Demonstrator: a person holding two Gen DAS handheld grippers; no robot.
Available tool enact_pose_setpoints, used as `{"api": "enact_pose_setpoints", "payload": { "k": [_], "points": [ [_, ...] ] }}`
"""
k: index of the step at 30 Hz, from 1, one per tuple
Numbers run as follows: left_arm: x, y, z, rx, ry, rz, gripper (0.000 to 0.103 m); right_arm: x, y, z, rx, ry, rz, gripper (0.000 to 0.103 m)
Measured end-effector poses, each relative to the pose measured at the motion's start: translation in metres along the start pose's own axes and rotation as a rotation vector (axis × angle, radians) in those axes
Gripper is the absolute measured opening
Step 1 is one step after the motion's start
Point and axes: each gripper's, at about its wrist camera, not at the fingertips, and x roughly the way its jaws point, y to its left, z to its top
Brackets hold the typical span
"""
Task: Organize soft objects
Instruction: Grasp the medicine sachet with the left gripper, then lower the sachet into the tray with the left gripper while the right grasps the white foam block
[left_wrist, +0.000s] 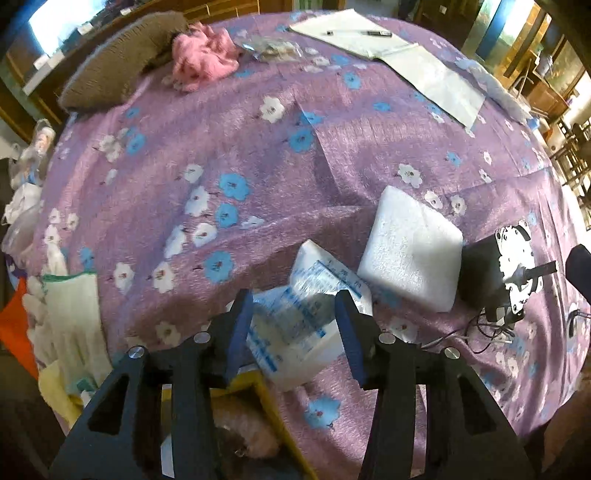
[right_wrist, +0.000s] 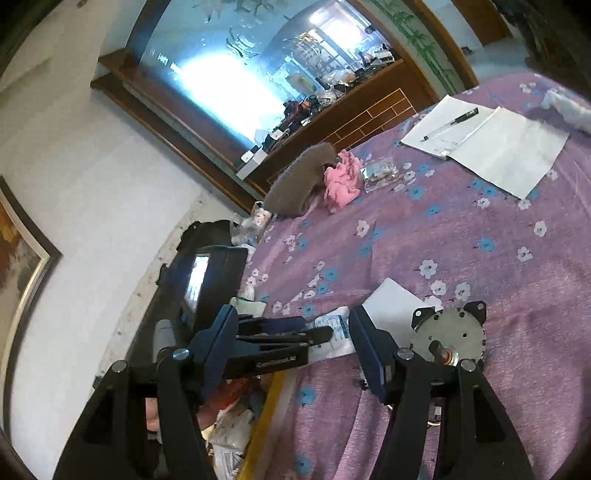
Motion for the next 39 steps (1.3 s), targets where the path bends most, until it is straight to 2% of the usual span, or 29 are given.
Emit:
{"api": "enact_pose_setpoints", "payload": {
  "k": [1, 3, 6, 13, 15, 16, 17, 21, 22, 24, 27, 31, 34, 35, 36, 39],
  "points": [
    [0.003, -0.001, 0.002, 0.005, 0.015, -0.004, 0.053, 0.000, -0.002, 0.001, 0.005, 0.000, -0.010, 0.062],
    [0.005, -0.003, 0.004, 0.021, 0.021, -0.005, 0.054, 0.000, -0.005, 0.001, 0.023, 0.002, -0.004, 0.062],
    [0.005, 0.002, 0.003, -0.029, 0.004, -0.031, 0.054, 0.001, -0.007, 0.001, 0.035, 0.003, -0.005, 0.062],
    [0.008, -0.039, 0.002, 0.131, 0.017, -0.014, 0.051, 0.002, -0.009, 0.000, 0.042, 0.009, -0.007, 0.062],
    [0.011, -0.044, 0.004, 0.147, 0.015, 0.008, 0.043, 0.002, -0.010, 0.000, 0.048, 0.010, -0.005, 0.062],
    [0.008, -0.044, 0.003, 0.141, 0.008, 0.002, 0.026, 0.002, -0.011, 0.001, 0.046, 0.008, -0.006, 0.062],
    [0.003, -0.045, 0.002, 0.139, -0.008, 0.009, 0.017, 0.000, -0.012, 0.001, 0.047, 0.001, -0.016, 0.062],
    [-0.007, -0.045, -0.011, 0.124, -0.044, 0.020, 0.011, 0.000, -0.016, 0.001, 0.068, 0.003, -0.006, 0.062],
    [-0.012, -0.041, -0.016, 0.083, -0.055, 0.000, 0.009, -0.001, -0.016, 0.001, 0.068, 0.002, -0.004, 0.062],
    [-0.025, -0.037, -0.025, 0.040, -0.095, -0.029, 0.008, -0.001, -0.015, 0.001, 0.060, -0.001, -0.008, 0.062],
    [-0.051, -0.026, -0.044, -0.077, -0.167, -0.100, 0.008, -0.001, -0.015, 0.001, 0.054, -0.001, -0.013, 0.062],
    [-0.095, -0.012, -0.087, -0.214, -0.298, -0.197, 0.008, 0.007, -0.013, 0.000, 0.037, 0.032, -0.019, 0.062],
    [-0.118, -0.005, -0.126, -0.295, -0.388, -0.224, 0.008, 0.019, -0.001, -0.001, -0.032, 0.096, -0.043, 0.062],
    [-0.121, -0.002, -0.138, -0.321, -0.405, -0.239, 0.008, 0.023, 0.008, -0.001, -0.082, 0.116, -0.069, 0.065],
    [-0.125, 0.000, -0.150, -0.346, -0.418, -0.251, 0.008, 0.031, 0.018, -0.003, -0.149, 0.145, -0.122, 0.072],
    [-0.139, 0.010, -0.179, -0.388, -0.471, -0.287, 0.008, 0.067, 0.038, -0.006, -0.286, 0.276, -0.305, 0.075]
  ]
}}
